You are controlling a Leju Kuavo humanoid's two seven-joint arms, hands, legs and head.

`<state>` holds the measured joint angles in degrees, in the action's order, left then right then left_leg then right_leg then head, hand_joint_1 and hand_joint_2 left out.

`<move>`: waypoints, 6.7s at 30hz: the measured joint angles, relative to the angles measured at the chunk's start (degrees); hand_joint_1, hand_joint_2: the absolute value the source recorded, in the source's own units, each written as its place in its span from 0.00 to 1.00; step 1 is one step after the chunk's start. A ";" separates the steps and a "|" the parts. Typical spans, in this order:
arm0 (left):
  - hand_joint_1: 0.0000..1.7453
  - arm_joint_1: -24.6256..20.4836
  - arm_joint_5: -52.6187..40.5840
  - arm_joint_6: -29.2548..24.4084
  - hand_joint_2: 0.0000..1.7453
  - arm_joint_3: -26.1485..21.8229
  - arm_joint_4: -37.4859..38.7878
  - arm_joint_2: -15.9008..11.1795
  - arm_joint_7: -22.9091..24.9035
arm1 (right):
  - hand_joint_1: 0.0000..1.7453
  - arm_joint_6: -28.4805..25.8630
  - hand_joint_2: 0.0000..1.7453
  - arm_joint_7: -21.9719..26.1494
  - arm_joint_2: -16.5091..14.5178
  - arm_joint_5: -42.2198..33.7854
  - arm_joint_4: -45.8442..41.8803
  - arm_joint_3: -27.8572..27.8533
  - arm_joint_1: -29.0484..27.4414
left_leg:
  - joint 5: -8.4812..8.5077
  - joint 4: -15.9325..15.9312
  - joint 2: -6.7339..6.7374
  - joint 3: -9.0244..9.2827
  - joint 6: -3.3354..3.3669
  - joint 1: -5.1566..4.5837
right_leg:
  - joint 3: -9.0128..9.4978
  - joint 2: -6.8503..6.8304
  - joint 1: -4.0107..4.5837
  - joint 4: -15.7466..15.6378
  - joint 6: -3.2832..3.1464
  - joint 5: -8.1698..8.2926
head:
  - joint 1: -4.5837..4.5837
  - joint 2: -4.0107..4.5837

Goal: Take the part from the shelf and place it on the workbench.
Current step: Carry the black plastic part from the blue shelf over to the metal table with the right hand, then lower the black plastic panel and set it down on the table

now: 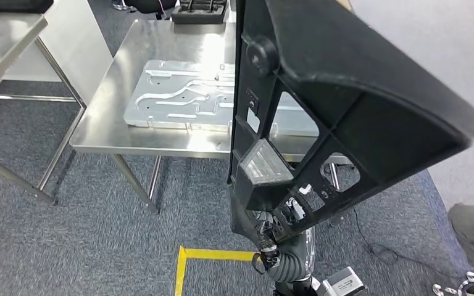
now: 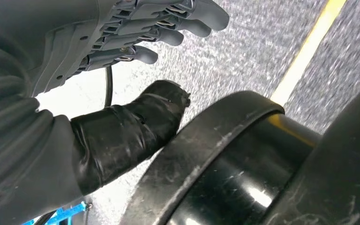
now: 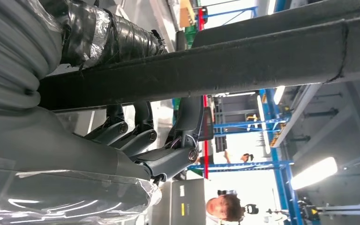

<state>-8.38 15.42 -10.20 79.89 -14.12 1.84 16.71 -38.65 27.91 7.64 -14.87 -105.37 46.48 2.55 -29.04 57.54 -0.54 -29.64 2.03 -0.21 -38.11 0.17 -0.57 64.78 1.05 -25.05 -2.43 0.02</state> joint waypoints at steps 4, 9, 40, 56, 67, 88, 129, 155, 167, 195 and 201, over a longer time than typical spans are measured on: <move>0.00 -0.26 -0.19 0.04 1.00 0.00 0.00 -0.03 -0.02 | 1.00 -0.14 1.00 -0.10 -0.02 0.07 0.16 0.03 -0.05 | -1.50 0.20 0.03 0.55 -1.17 -0.07 | 2.38 0.19 0.29 -4.78 -1.26 0.12 | -0.27 -0.01; 0.00 -0.50 -0.25 0.04 1.00 0.00 0.00 -0.08 -0.05 | 1.00 -0.23 1.00 -0.15 -0.16 0.05 0.23 0.03 -0.02 | -5.44 9.95 0.22 -4.38 -2.60 0.31 | 3.92 0.05 0.06 -5.35 -2.67 -1.01 | -0.64 0.00; 0.00 -0.51 -1.04 -0.46 1.00 -0.05 0.00 -0.14 -0.80 | 1.00 0.47 1.00 0.17 -0.19 -3.89 2.25 0.03 0.29 | -5.57 11.53 0.20 -5.77 -2.58 0.43 | 4.34 0.08 0.10 -5.98 -2.77 -0.81 | -0.63 0.00; 0.00 -0.28 -1.22 -0.64 1.00 -0.35 0.00 -0.19 -0.93 | 1.00 1.40 1.00 0.51 -0.19 -5.95 3.63 -0.17 0.52 | 3.01 -0.14 0.25 -3.82 0.44 0.34 | 0.04 -0.16 0.43 7.49 -0.38 -9.77 | -0.29 -0.01; 0.00 -0.33 -1.75 -1.09 1.00 -0.39 0.00 -0.18 -0.28 | 1.00 1.30 1.00 0.91 -0.29 -6.86 4.40 -0.38 0.48 | -0.63 0.82 0.09 -1.24 -1.79 0.27 | 2.87 0.19 0.20 -5.27 -1.92 -0.08 | -0.55 -0.04; 0.00 -0.37 -5.82 -1.43 1.00 -0.39 0.00 0.00 -3.25 | 1.00 5.26 1.00 -35.67 7.64 34.70 1.63 -3.26 16.92 | 3.76 -0.86 0.51 -3.70 0.45 0.24 | -2.22 0.20 0.10 9.42 -0.22 -8.19 | -0.61 -0.04; 0.00 -0.38 -2.79 -1.36 0.00 -0.42 0.07 0.54 -4.75 | 0.00 9.43 0.00 -53.16 29.17 60.91 9.76 -9.80 21.09 | 1.13 4.08 -0.03 -6.19 -1.17 -0.12 | 2.80 0.16 -0.66 -4.29 -1.09 -0.77 | -1.24 -0.04; 0.00 -0.45 -0.56 -1.27 0.00 -0.42 0.07 1.00 -4.71 | 0.00 1.42 0.00 -33.73 20.74 42.01 -4.20 -14.81 17.64 | 6.48 1.33 0.49 -8.53 0.41 0.14 | 6.68 -0.23 -0.94 -0.36 1.25 -6.69 | -1.12 -0.05; 0.00 0.10 4.40 -2.92 0.00 -2.18 0.07 1.08 -4.61 | 0.00 -0.56 0.00 -3.39 8.60 18.06 -13.40 -14.25 4.72 | -4.78 17.21 0.24 -11.71 -2.60 0.55 | 4.19 -0.56 0.34 -4.96 -2.83 -1.24 | -1.45 -0.04; 0.00 0.39 2.51 0.21 0.00 -4.33 0.07 2.48 -1.07 | 0.00 -0.56 0.00 -18.98 0.88 5.73 28.95 -11.49 -5.28 | -1.88 10.58 0.64 -12.15 -2.42 0.61 | 6.73 -0.34 -0.52 -5.55 -2.13 -3.44 | -1.40 -0.06; 0.00 0.34 1.42 -0.82 0.00 -4.37 0.07 3.01 -2.13 | 0.00 0.97 0.00 -14.68 -1.46 -13.91 52.60 -18.66 -4.41 | -0.22 10.41 0.50 -3.97 -1.22 0.43 | 1.03 -0.74 0.27 -5.43 -2.02 1.03 | -1.47 -0.07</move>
<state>-8.05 16.84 -11.02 75.52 -14.05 4.85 14.58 -37.68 13.22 6.18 -28.79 -52.77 27.82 -1.86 -29.27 67.95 -0.04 -33.61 0.81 0.22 -37.08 -0.57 -0.30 59.35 -0.97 -24.03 -3.90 -0.04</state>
